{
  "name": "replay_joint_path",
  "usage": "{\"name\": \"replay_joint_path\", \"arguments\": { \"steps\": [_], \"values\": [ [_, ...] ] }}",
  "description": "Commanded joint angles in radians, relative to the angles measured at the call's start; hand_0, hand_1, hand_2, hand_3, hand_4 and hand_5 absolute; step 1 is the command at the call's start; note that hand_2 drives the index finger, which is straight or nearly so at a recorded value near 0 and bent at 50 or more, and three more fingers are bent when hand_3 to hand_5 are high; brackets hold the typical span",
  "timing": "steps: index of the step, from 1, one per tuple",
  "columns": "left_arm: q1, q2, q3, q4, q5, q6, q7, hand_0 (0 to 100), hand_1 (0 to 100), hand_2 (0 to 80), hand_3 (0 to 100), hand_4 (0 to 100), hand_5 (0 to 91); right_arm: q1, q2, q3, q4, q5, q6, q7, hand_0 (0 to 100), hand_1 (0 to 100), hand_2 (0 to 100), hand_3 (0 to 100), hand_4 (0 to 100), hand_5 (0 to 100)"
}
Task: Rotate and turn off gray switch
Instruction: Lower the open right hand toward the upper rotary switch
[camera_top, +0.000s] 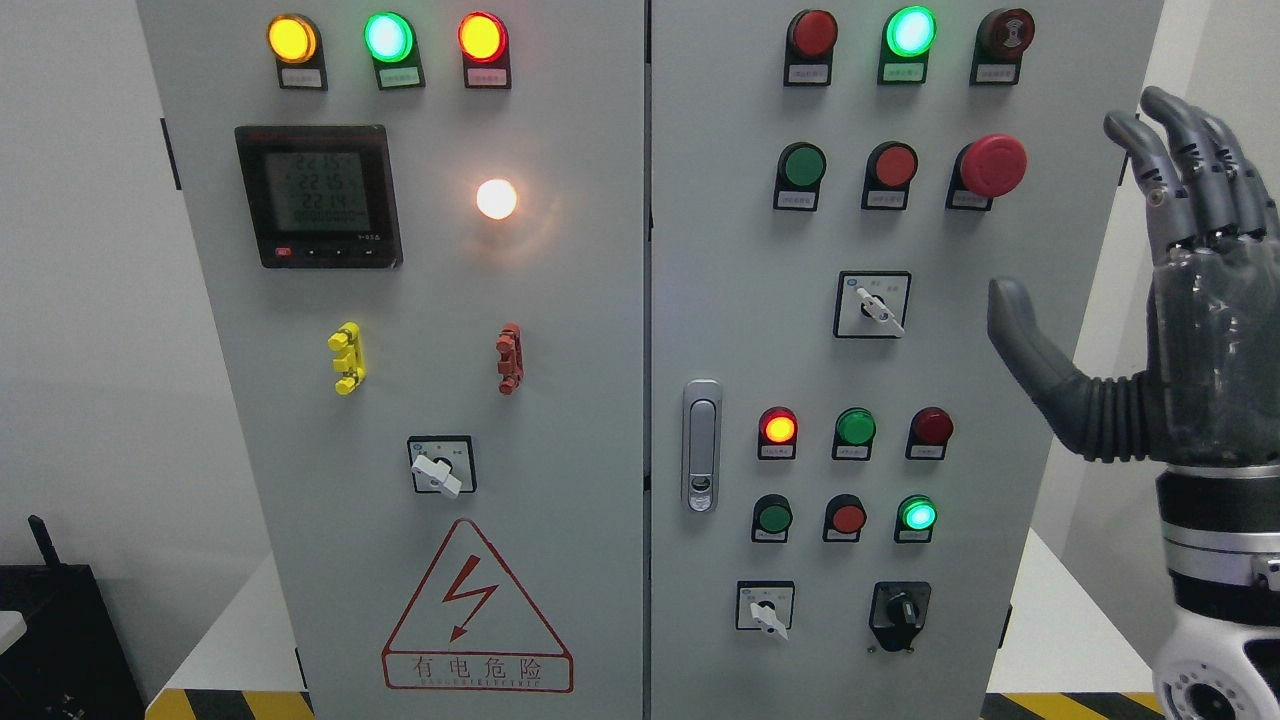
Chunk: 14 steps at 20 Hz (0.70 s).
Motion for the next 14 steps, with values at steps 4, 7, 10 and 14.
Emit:
{"name": "replay_joint_path", "arguments": {
  "steps": [4, 7, 10, 14],
  "values": [
    [0.0, 0.0, 0.032, 0.023, -0.008, 0.001, 0.001, 12, 39, 0.0, 0, 0, 0.0, 0.0, 0.004, -0.022, 0.008, -0.002, -0.001, -0.001, 38, 37, 0, 0, 0, 0],
    [0.0, 0.0, 0.032, 0.023, -0.006, 0.001, 0.0, 12, 39, 0.0, 0, 0, 0.0, 0.0, 0.007, -0.022, 0.011, -0.003, -0.001, -0.001, 38, 37, 0, 0, 0, 0],
    [0.0, 0.0, 0.032, 0.023, -0.008, -0.001, 0.0, 12, 39, 0.0, 0, 0, 0.0, 0.0, 0.01, -0.022, 0.012, -0.003, -0.001, -0.001, 38, 37, 0, 0, 0, 0],
    [0.001, 0.0, 0.032, 0.023, -0.008, 0.001, 0.0, 12, 39, 0.0, 0, 0, 0.0, 0.0, 0.022, -0.022, 0.016, -0.01, 0.004, -0.002, 38, 34, 0, 0, 0, 0]
  ]
}}
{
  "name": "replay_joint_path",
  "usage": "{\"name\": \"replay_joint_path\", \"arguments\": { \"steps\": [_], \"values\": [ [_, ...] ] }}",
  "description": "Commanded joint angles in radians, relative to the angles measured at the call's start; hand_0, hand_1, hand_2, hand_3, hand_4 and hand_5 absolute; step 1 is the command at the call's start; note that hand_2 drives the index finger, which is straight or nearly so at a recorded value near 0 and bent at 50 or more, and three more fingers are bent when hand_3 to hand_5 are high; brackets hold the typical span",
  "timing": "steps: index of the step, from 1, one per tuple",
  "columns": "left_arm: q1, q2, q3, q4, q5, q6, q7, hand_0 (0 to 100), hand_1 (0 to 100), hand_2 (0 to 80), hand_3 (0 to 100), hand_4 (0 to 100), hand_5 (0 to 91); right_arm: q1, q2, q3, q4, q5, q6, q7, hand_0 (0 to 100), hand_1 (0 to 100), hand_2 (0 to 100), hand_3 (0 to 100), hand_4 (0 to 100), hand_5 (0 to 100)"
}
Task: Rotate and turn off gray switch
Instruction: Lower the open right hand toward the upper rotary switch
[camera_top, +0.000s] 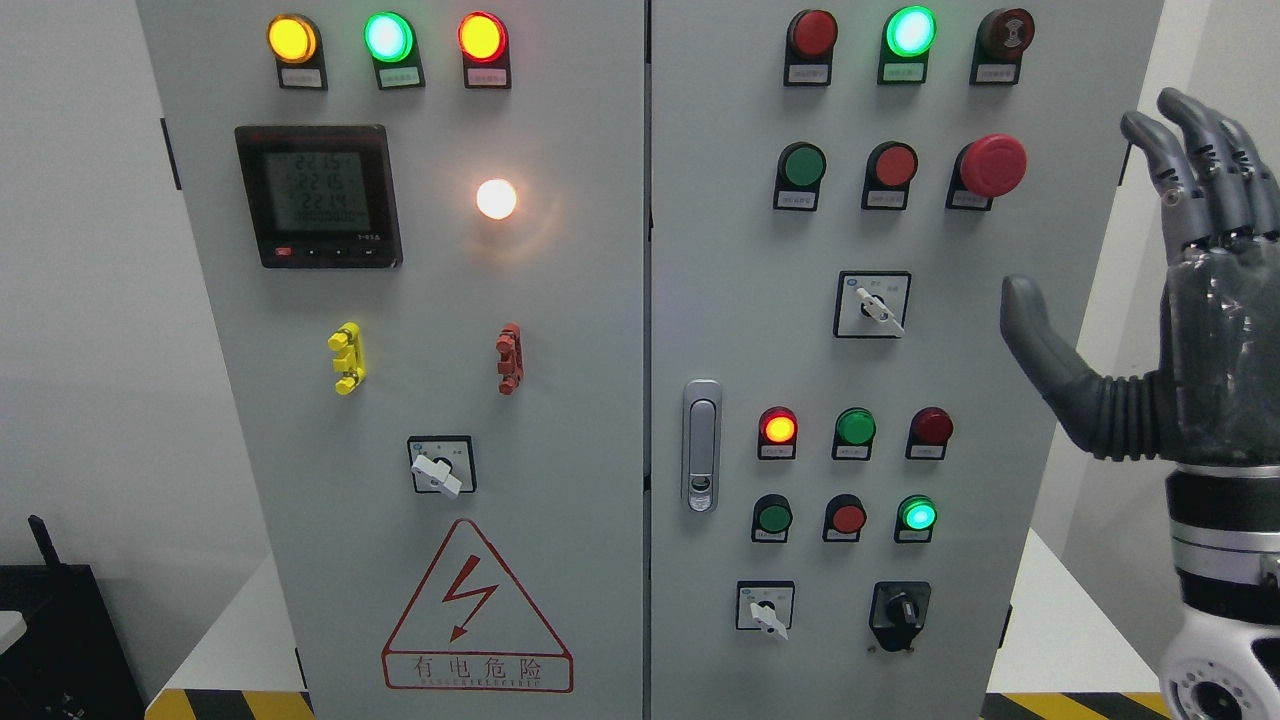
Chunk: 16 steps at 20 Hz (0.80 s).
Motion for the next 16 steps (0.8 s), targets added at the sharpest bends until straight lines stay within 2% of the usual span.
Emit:
{"name": "replay_joint_path", "arguments": {
  "steps": [1, 2, 3, 4, 5, 6, 7, 9, 10, 12, 16],
  "values": [
    [0.0, 0.0, 0.032, 0.023, -0.008, 0.001, -0.001, 12, 39, 0.0, 0, 0, 0.0, 0.0, 0.021, -0.006, 0.007, -0.005, 0.007, -0.003, 35, 33, 0, 0, 0, 0],
    [0.0, 0.0, 0.032, 0.023, -0.008, 0.001, -0.001, 12, 39, 0.0, 0, 0, 0.0, 0.0, 0.026, -0.006, 0.009, -0.005, 0.008, -0.003, 28, 34, 0, 6, 0, 0],
    [0.0, 0.0, 0.032, 0.023, -0.008, 0.001, -0.001, 12, 39, 0.0, 0, 0, 0.0, 0.0, 0.034, -0.006, 0.012, -0.005, 0.011, -0.003, 25, 35, 0, 14, 7, 3],
    [0.0, 0.0, 0.032, 0.023, -0.008, 0.001, 0.001, 12, 39, 0.0, 0, 0, 0.0, 0.0, 0.04, -0.006, 0.015, -0.005, 0.013, -0.003, 22, 36, 5, 25, 17, 13],
    [0.0, 0.0, 0.032, 0.023, -0.008, 0.001, -0.001, 12, 39, 0.0, 0, 0, 0.0, 0.0, 0.047, -0.005, 0.021, -0.005, 0.013, -0.003, 21, 37, 8, 33, 22, 19],
    [0.0, 0.0, 0.032, 0.023, -0.008, 0.001, -0.001, 12, 39, 0.0, 0, 0, 0.0, 0.0, 0.055, -0.005, 0.024, -0.005, 0.014, -0.003, 21, 38, 11, 38, 27, 26],
    [0.0, 0.0, 0.032, 0.023, -0.008, 0.001, -0.001, 12, 39, 0.0, 0, 0, 0.0, 0.0, 0.06, -0.005, 0.026, -0.005, 0.014, -0.003, 20, 40, 14, 43, 33, 38],
    [0.0, 0.0, 0.032, 0.023, -0.008, 0.001, -0.001, 12, 39, 0.0, 0, 0, 0.0, 0.002, 0.07, -0.005, 0.029, -0.008, 0.014, -0.003, 20, 41, 16, 49, 40, 49],
    [0.0, 0.0, 0.032, 0.023, -0.008, 0.001, -0.001, 12, 39, 0.0, 0, 0, 0.0, 0.0, 0.077, -0.005, 0.03, -0.008, 0.014, -0.003, 19, 42, 19, 57, 48, 60],
    [0.0, 0.0, 0.032, 0.023, -0.008, -0.001, -0.001, 12, 39, 0.0, 0, 0, 0.0, 0.0, 0.083, -0.005, 0.032, -0.008, 0.018, -0.003, 19, 42, 22, 63, 57, 74],
    [0.002, 0.0, 0.032, 0.023, -0.008, 0.001, 0.001, 12, 39, 0.0, 0, 0, 0.0, 0.002, 0.086, 0.003, 0.039, -0.008, 0.077, -0.003, 20, 41, 29, 73, 74, 92]
  ]
}}
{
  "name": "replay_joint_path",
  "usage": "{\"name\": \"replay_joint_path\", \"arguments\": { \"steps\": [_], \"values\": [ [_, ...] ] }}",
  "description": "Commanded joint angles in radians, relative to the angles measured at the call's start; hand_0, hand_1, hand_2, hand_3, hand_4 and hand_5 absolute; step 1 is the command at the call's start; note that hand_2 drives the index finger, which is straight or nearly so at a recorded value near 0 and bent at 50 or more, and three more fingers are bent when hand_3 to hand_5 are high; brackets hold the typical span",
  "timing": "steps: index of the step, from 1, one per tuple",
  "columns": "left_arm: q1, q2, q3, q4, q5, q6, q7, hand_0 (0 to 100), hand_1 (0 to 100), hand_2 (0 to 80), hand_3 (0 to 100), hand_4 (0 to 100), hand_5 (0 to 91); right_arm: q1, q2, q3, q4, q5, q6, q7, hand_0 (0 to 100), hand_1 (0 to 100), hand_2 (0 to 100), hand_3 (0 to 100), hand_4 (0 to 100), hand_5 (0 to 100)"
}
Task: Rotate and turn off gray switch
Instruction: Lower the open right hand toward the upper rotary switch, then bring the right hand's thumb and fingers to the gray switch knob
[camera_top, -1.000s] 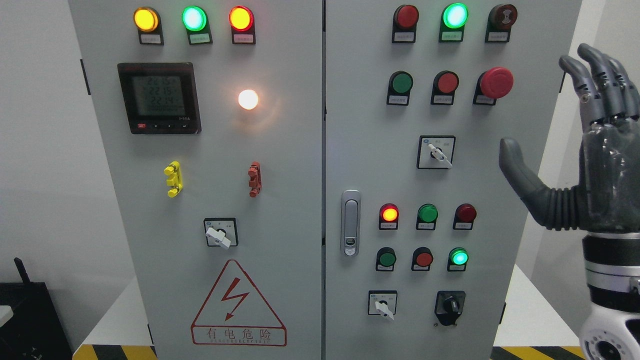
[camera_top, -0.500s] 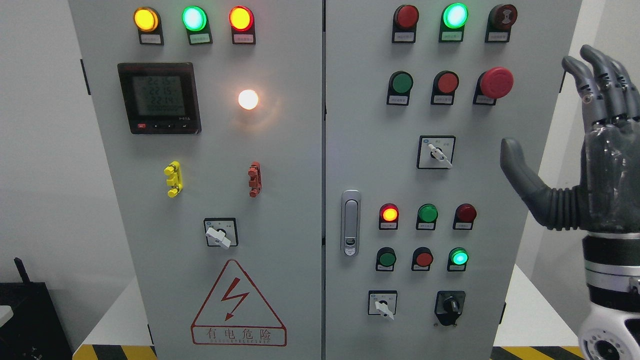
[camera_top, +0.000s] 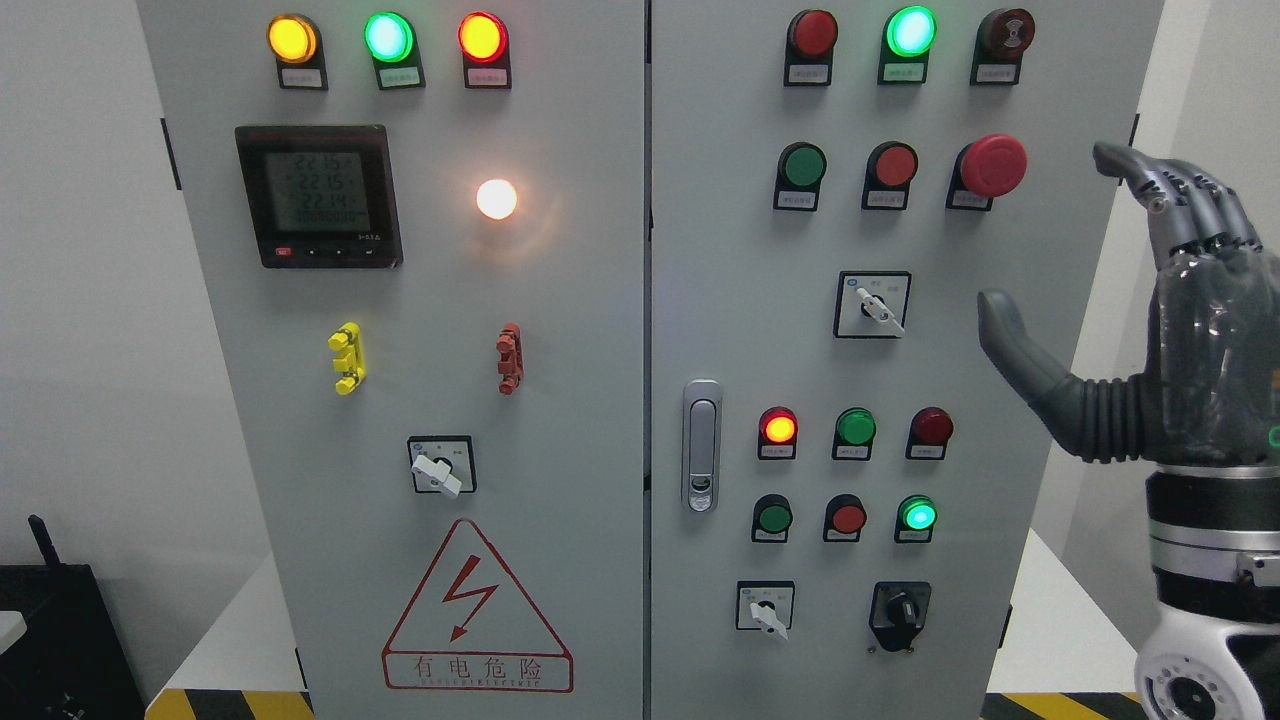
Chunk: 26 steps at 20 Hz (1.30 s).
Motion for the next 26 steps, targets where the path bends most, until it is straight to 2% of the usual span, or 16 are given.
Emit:
{"name": "replay_joint_path", "arguments": {
  "steps": [1, 3, 5, 10, 18, 26],
  "values": [
    [0.002, 0.0, 0.032, 0.023, -0.008, 0.001, -0.001, 12, 39, 0.0, 0, 0, 0.0, 0.001, 0.031, 0.007, 0.023, -0.001, 0.037, 0.0, 21, 40, 31, 74, 76, 96],
    [0.0, 0.0, 0.032, 0.023, -0.008, 0.001, -0.003, 12, 39, 0.0, 0, 0, 0.0, 0.001, 0.045, 0.009, 0.028, -0.003, 0.04, 0.002, 22, 37, 35, 75, 77, 98],
    [0.0, 0.0, 0.032, 0.023, -0.008, 0.001, -0.001, 12, 39, 0.0, 0, 0, 0.0, 0.003, 0.057, 0.013, 0.032, -0.001, 0.045, 0.005, 22, 29, 40, 76, 77, 98],
    [0.0, 0.0, 0.032, 0.023, -0.008, -0.001, -0.001, 12, 39, 0.0, 0, 0, 0.0, 0.007, 0.072, 0.039, 0.054, -0.001, 0.1, 0.008, 17, 22, 51, 80, 80, 99],
    [0.0, 0.0, 0.032, 0.023, -0.008, 0.001, -0.003, 12, 39, 0.0, 0, 0, 0.0, 0.021, 0.072, 0.093, 0.086, -0.003, 0.178, 0.008, 15, 21, 56, 83, 82, 100],
    [0.002, 0.0, 0.032, 0.023, -0.008, 0.001, -0.003, 12, 39, 0.0, 0, 0, 0.0, 0.032, 0.088, 0.125, 0.098, 0.004, 0.206, 0.01, 15, 22, 59, 85, 83, 100]
  ]
}}
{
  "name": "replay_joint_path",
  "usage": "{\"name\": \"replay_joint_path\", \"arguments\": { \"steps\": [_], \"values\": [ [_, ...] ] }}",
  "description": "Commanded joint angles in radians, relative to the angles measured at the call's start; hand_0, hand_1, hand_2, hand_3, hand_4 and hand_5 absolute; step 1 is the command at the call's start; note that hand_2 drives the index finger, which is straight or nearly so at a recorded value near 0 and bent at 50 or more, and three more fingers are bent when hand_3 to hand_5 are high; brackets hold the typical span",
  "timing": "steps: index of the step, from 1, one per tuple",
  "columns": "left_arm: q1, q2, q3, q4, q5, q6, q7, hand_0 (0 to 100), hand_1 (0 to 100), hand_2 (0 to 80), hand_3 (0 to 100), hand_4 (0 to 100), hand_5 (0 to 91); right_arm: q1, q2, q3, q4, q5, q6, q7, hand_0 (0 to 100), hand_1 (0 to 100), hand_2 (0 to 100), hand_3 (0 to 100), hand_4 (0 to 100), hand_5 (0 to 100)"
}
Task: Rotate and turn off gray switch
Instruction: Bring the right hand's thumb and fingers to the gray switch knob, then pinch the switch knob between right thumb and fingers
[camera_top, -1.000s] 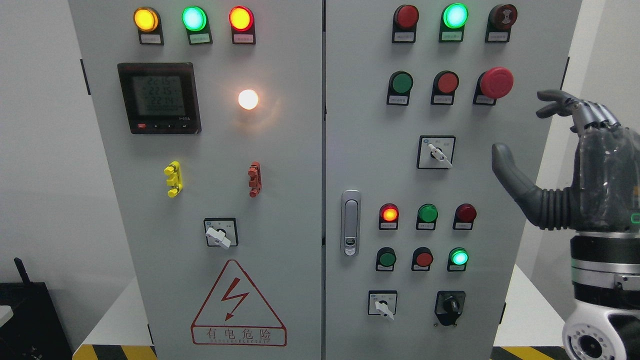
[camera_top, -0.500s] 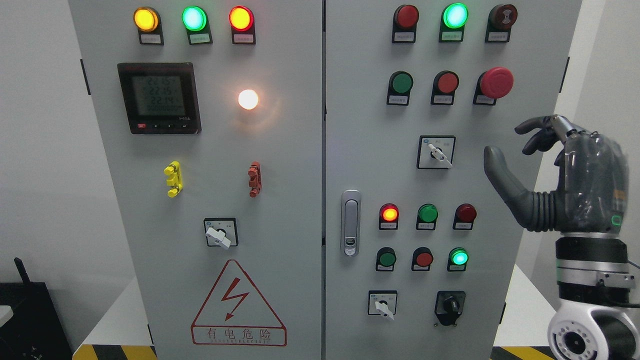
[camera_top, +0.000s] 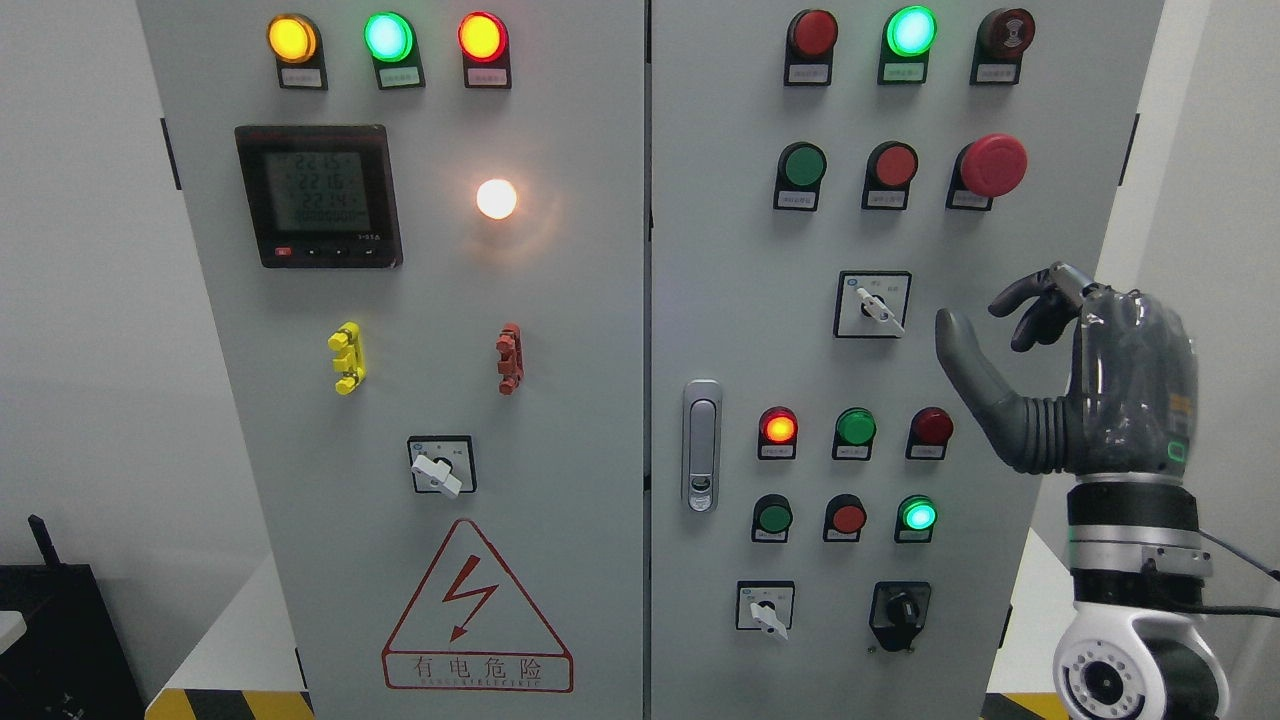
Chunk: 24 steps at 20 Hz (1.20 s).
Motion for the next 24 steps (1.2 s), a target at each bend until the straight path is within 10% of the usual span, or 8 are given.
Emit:
{"name": "replay_joint_path", "arguments": {
  "steps": [1, 24],
  "values": [
    [0.0, 0.0, 0.032, 0.023, -0.008, 0.001, 0.0, 12, 39, 0.0, 0, 0, 0.0, 0.003, 0.021, 0.046, 0.035, 0.004, 0.018, 0.001, 14, 23, 59, 85, 83, 100],
    [0.0, 0.0, 0.032, 0.023, -0.008, 0.001, 0.0, 12, 39, 0.0, 0, 0, 0.0, -0.068, 0.03, 0.082, 0.101, 0.035, 0.078, 0.005, 9, 42, 61, 85, 84, 100]
  ]
}}
